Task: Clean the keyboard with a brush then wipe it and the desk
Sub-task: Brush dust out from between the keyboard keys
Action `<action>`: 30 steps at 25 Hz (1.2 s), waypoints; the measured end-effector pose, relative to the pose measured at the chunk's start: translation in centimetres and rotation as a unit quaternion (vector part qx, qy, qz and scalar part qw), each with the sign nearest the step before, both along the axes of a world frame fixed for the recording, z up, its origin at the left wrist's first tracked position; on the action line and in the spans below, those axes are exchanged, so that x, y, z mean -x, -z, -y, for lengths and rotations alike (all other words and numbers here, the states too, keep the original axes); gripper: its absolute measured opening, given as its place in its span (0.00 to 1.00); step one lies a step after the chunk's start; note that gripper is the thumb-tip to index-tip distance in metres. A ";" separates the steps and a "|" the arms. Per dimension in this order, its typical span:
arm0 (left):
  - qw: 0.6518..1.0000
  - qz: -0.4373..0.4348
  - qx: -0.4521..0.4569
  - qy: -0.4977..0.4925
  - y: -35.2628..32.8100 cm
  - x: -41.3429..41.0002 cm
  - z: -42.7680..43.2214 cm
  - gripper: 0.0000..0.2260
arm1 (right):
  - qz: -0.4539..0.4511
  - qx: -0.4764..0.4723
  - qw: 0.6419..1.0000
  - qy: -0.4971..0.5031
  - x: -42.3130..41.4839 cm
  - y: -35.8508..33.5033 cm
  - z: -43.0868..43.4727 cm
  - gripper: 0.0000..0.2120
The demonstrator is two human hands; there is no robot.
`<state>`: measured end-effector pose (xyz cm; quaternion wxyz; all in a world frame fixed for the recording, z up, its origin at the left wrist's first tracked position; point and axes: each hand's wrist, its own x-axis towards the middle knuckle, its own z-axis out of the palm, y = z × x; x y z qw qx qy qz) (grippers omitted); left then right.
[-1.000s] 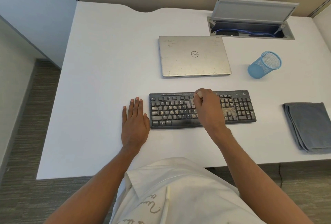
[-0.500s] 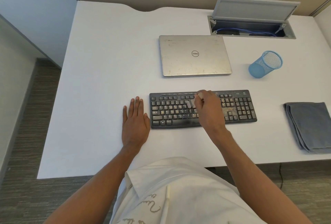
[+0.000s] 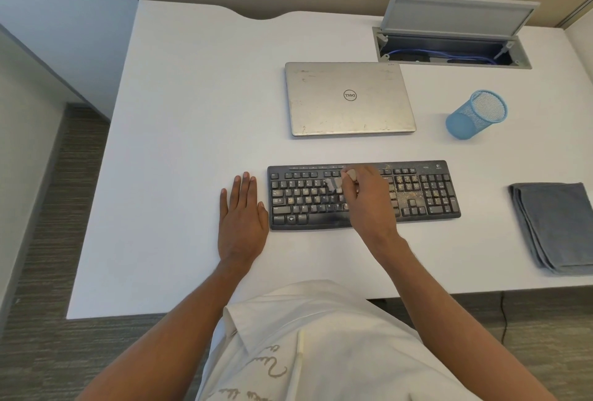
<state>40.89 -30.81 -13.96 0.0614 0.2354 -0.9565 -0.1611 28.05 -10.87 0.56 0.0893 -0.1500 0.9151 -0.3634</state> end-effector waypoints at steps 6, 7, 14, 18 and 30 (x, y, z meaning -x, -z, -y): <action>1.000 0.003 0.000 -0.001 0.0 0.0 0.0 0.27 | 0.014 -0.064 0.997 -0.039 0.2 0.1 -0.3 0.10; 1.000 0.004 0.000 0.000 0.0 0.0 0.0 0.27 | 0.012 -0.056 0.998 -0.034 0.3 -0.1 -0.1 0.11; 1.000 0.001 0.001 0.001 0.1 0.0 0.0 0.27 | 0.005 -0.053 0.998 -0.035 -0.1 0.3 0.0 0.09; 1.000 0.002 -0.001 0.002 0.1 0.0 0.0 0.27 | 0.018 -0.052 0.998 -0.026 -0.1 0.1 -0.2 0.09; 1.000 0.007 -0.002 0.003 0.1 0.1 0.2 0.27 | -0.015 -0.039 0.998 -0.044 -1.2 -0.2 0.6 0.09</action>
